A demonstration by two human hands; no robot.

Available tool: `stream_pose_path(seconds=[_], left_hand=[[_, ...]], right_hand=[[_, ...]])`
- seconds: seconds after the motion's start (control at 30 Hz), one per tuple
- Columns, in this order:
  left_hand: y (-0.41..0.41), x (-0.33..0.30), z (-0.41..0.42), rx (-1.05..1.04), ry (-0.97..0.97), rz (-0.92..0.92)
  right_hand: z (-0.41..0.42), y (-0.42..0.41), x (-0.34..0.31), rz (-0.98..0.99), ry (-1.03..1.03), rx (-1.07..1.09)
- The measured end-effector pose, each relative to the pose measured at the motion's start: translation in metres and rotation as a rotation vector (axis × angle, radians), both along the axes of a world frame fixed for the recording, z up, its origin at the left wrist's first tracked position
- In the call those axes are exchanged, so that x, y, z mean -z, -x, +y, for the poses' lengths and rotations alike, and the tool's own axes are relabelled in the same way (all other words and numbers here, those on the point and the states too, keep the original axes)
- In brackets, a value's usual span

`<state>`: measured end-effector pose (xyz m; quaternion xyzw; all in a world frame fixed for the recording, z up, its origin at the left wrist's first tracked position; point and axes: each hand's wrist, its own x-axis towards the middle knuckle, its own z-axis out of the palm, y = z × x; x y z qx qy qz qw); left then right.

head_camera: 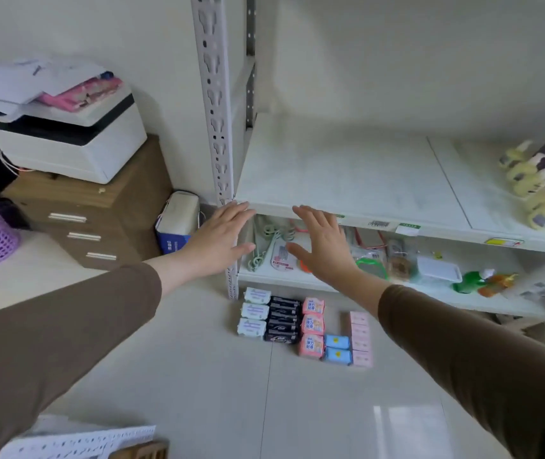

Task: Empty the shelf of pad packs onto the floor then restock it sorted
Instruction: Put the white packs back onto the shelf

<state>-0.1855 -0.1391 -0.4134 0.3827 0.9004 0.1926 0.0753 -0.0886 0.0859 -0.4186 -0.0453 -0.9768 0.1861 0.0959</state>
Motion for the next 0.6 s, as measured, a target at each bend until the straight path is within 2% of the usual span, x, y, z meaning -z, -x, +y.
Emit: stream_pose_path(seconds=[0.33,0.6], left_hand=[[-0.002,0.197,-0.040,0.101,0.138,-0.093],[0.014,0.344,-0.038,0.025,0.257,-0.233]], right_hand=[[-0.042,-0.019,0.182,-0.254,0.059,0.112],[-0.038,-0.014,0.330,-0.460,0.119,0.157]])
